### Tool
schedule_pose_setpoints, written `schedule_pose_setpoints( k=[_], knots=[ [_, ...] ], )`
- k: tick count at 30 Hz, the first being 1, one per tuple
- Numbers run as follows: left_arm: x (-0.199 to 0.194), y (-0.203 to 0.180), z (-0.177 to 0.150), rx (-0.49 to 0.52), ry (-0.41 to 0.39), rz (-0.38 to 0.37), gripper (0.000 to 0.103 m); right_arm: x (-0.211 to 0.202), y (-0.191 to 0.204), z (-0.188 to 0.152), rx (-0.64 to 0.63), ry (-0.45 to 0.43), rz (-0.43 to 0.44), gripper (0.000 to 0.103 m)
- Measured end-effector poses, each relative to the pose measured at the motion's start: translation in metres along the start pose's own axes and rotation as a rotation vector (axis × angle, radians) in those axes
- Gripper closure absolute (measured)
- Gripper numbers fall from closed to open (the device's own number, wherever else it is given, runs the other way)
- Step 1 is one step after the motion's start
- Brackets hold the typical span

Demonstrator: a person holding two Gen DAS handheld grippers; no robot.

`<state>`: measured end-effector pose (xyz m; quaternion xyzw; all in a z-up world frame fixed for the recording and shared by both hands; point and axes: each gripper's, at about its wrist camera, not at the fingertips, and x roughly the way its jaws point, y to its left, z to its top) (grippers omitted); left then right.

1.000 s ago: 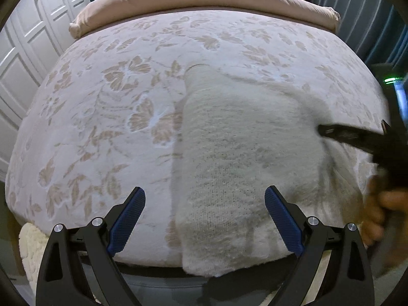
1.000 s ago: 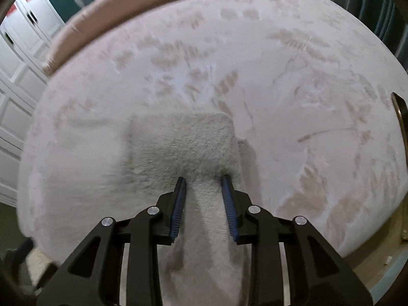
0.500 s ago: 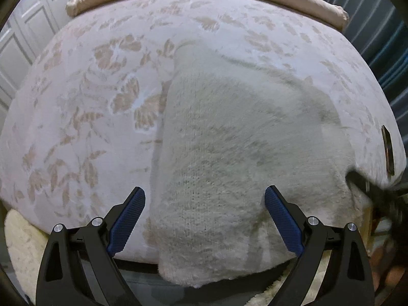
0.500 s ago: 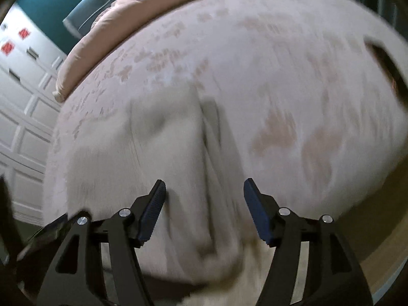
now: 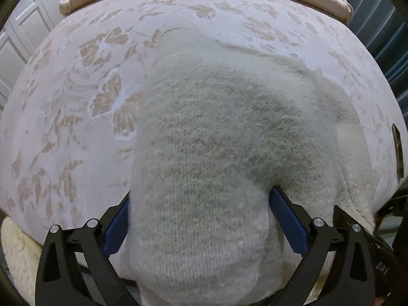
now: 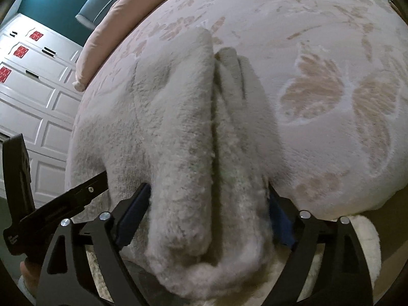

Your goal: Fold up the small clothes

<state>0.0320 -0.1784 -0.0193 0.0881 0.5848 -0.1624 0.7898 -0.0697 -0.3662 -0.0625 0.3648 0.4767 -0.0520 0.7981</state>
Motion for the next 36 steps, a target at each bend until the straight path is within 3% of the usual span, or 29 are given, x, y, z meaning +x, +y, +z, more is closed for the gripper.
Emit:
schedule_pose_setpoints(
  k=[7,24,26,28,30,33,36],
  knots=[
    [0.003,-0.009,0.001,0.031,-0.048,0.049,0.005,0.013,0.014,0.007,-0.043,-0.007,-0.013,0.01],
    [0.012,-0.003,0.001,0.034,-0.092,-0.018,0.005,0.022,0.012,0.012,-0.059,-0.022,-0.003,0.007],
    [0.012,-0.002,0.002,0.035,-0.087,-0.027,0.005,0.021,0.014,0.012,-0.061,-0.025,-0.006,0.012],
    [0.011,0.0,0.003,0.029,-0.072,-0.046,0.005,0.018,0.017,0.013,-0.058,-0.023,0.018,0.034],
    [0.008,0.003,0.004,0.014,-0.047,-0.095,0.008,0.014,0.019,0.01,-0.044,-0.024,0.016,0.045],
    [-0.001,0.006,0.004,0.023,-0.029,-0.148,0.023,0.006,0.027,0.007,-0.037,-0.034,-0.002,0.06],
    [-0.014,0.007,0.002,0.052,-0.029,-0.171,0.043,-0.007,0.032,0.004,-0.019,-0.051,-0.011,0.067]
  ],
)
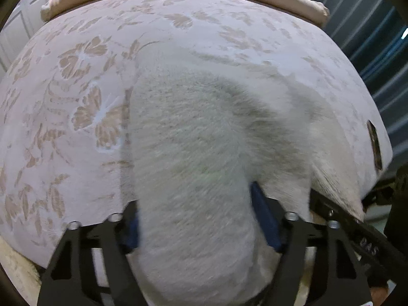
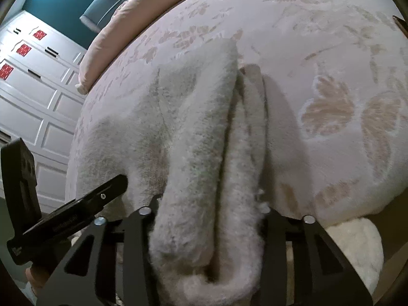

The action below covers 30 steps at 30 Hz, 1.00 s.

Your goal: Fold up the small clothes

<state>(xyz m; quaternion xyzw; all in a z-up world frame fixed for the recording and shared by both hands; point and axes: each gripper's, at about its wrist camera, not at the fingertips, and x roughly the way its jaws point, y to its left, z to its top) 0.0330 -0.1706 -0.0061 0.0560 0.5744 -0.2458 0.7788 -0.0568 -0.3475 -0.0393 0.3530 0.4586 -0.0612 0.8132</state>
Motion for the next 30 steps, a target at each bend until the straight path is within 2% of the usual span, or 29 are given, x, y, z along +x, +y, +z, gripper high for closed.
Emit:
schedule_pose_setpoints(
  k=[2,7,9,11,12,13,14,17,19,20,22,23,26,30],
  knots=[
    [-0.01,0.001,-0.002,-0.001,0.003,-0.028,0.054,-0.011,0.003,-0.003,0.009,-0.013,0.006,0.068],
    [-0.021,0.01,-0.019,-0.036,0.058,-0.136,0.055,-0.035,-0.001,-0.02,0.015,-0.004,0.003,0.068],
    [-0.017,0.015,-0.026,-0.051,0.073,-0.131,0.05,-0.032,-0.01,-0.026,0.039,0.031,0.003,0.067],
    [-0.01,0.022,-0.032,-0.078,0.079,-0.11,0.036,-0.024,-0.02,-0.029,0.076,0.049,0.001,0.063],
    [-0.008,0.024,-0.032,-0.096,0.077,-0.114,0.034,-0.022,-0.021,-0.029,0.081,0.052,0.004,0.059],
    [-0.007,0.025,-0.032,-0.105,0.074,-0.115,0.027,-0.019,-0.022,-0.028,0.086,0.049,-0.003,0.053],
    [-0.005,0.026,-0.031,-0.104,0.072,-0.109,0.021,-0.017,-0.023,-0.026,0.092,0.048,-0.006,0.052],
    [0.005,0.026,-0.028,-0.101,0.07,-0.132,0.018,-0.003,-0.024,-0.02,0.124,0.066,0.006,0.049],
    [0.009,0.026,-0.027,-0.139,0.095,-0.208,0.03,-0.005,-0.021,-0.017,0.122,0.06,0.008,0.064],
    [0.006,0.025,-0.026,-0.135,0.087,-0.208,0.041,-0.012,-0.014,-0.015,0.095,0.042,0.0,0.067],
    [-0.008,0.021,-0.021,-0.094,0.062,-0.227,0.056,-0.03,0.004,-0.01,0.036,-0.009,0.017,0.07],
    [-0.021,0.02,-0.018,-0.084,0.04,-0.254,0.059,-0.039,0.014,-0.008,0.015,-0.035,0.038,0.07],
    [-0.063,0.023,-0.007,-0.085,-0.029,-0.343,0.061,-0.076,0.057,0.006,-0.076,-0.13,0.074,0.07],
    [-0.144,0.041,0.017,-0.048,-0.206,-0.414,0.061,-0.123,0.117,0.027,-0.199,-0.26,0.145,0.07]
  ],
)
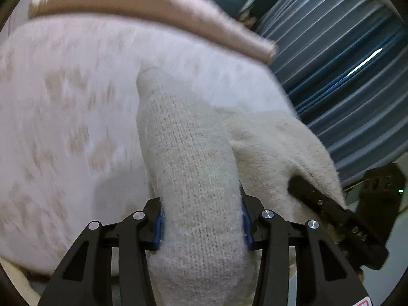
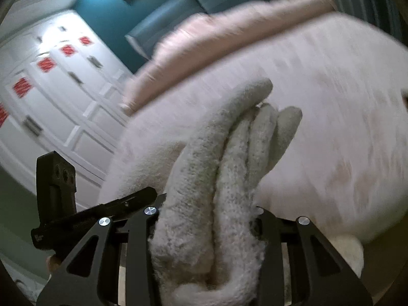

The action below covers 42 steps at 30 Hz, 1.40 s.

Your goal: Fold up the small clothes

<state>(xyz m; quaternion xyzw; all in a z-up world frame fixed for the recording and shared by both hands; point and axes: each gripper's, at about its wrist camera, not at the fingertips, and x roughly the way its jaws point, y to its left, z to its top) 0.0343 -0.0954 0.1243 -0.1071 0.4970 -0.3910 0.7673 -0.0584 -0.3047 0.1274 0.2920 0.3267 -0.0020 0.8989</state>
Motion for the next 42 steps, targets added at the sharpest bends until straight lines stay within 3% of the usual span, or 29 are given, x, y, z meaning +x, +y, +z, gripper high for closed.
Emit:
schedule_pose_setpoints(
  k=[4,7,10,12,14,16,19,22,24,26,31,32,33,34,35,37,40,42],
  knots=[
    [-0.074,0.002,0.041,0.07,-0.17,-0.023,0.06,-0.011,0.049,0.035,-0.049,-0.111,0.122,0.067],
    [-0.103,0.028,0.067,0.119,-0.253,0.044,0.05,0.024,0.067,0.05,-0.038,-0.146,0.128,0.057],
    [-0.08,0.087,0.07,0.038,-0.208,0.103,0.044,0.088,0.05,0.037,0.01,-0.074,0.064,0.044],
    [-0.054,0.132,0.058,-0.059,-0.139,0.169,0.044,0.144,0.021,0.012,0.077,0.076,-0.069,0.044],
    [-0.035,0.181,0.028,-0.191,-0.061,0.245,0.045,0.169,-0.004,-0.018,0.174,0.196,-0.123,0.048],
    [-0.037,0.214,-0.004,-0.322,-0.045,0.182,0.045,0.169,-0.021,-0.043,0.262,0.225,-0.074,0.048],
    [-0.049,0.235,-0.021,-0.443,-0.09,0.106,0.045,0.165,-0.031,-0.051,0.275,0.237,-0.085,0.046],
    [-0.045,0.234,-0.003,-0.439,-0.113,0.078,0.044,0.171,-0.028,-0.027,0.263,0.211,-0.081,0.035],
    [-0.034,0.229,0.017,-0.398,-0.109,0.088,0.036,0.185,-0.02,-0.011,0.258,0.202,-0.041,0.023],
    [-0.018,0.227,0.035,-0.368,-0.092,0.091,0.031,0.2,-0.018,-0.002,0.239,0.214,-0.042,0.019],
    [0.032,0.244,0.044,-0.358,-0.029,0.154,0.03,0.265,-0.026,0.0,0.234,0.307,-0.118,0.022],
    [0.037,0.247,0.043,-0.353,-0.022,0.148,0.03,0.276,-0.028,-0.004,0.233,0.331,-0.107,0.028],
    [0.043,0.251,0.043,-0.353,-0.012,0.145,0.031,0.283,-0.027,-0.006,0.232,0.353,-0.084,0.046],
    [0.047,0.254,0.044,-0.356,-0.01,0.139,0.037,0.288,-0.025,-0.007,0.231,0.367,-0.076,0.054],
    [0.048,0.255,0.045,-0.35,-0.021,0.134,0.052,0.289,-0.016,-0.002,0.193,0.355,-0.089,0.061],
    [0.04,0.25,0.05,-0.319,-0.058,0.119,0.062,0.278,0.009,0.012,0.082,0.304,-0.07,0.067],
    [0.013,0.231,0.06,-0.261,-0.151,0.09,0.064,0.241,0.045,0.036,-0.05,0.165,0.025,0.068],
    [0.005,0.225,0.065,-0.233,-0.192,0.094,0.064,0.229,0.047,0.04,-0.065,0.113,0.043,0.067]
  ],
)
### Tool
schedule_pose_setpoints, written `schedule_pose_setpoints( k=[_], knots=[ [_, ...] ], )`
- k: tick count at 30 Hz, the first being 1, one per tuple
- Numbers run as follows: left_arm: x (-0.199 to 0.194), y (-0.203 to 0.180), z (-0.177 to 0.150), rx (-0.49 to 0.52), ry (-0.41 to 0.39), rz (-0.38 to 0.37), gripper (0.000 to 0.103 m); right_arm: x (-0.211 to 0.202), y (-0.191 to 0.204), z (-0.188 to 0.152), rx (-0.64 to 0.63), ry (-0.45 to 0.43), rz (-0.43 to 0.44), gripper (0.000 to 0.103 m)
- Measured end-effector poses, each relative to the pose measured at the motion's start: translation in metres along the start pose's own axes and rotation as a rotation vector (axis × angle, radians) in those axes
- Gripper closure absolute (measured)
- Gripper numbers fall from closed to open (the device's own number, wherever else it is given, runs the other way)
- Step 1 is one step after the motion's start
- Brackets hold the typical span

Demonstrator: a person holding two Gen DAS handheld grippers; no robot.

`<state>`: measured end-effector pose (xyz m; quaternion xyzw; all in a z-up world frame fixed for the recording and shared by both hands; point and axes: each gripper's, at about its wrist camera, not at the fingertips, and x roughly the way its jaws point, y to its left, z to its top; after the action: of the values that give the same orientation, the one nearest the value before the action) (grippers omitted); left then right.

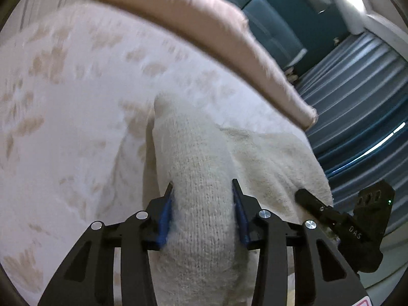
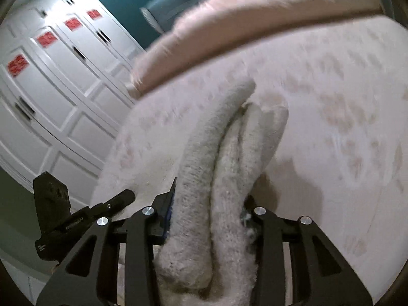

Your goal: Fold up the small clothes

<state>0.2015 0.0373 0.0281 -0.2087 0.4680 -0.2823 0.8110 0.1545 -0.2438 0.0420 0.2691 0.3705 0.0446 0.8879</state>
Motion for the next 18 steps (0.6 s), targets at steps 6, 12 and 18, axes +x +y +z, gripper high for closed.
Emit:
schedule_pose_setpoints(
  k=[6,12,18],
  knots=[
    [0.044,0.009,-0.025,0.108,0.096,0.226,0.061,0.056,-0.081,-0.033,0.187,0.188,-0.139,0.055],
    [-0.007,-0.02,-0.031,0.148,-0.001,0.257,0.062,-0.025,-0.029,-0.031,0.063,0.036,-0.149,0.063],
    [0.031,-0.018,-0.062,0.217,0.147,0.44,0.051,0.03,-0.033,-0.08,-0.102,0.222,-0.358,0.069]
  ],
)
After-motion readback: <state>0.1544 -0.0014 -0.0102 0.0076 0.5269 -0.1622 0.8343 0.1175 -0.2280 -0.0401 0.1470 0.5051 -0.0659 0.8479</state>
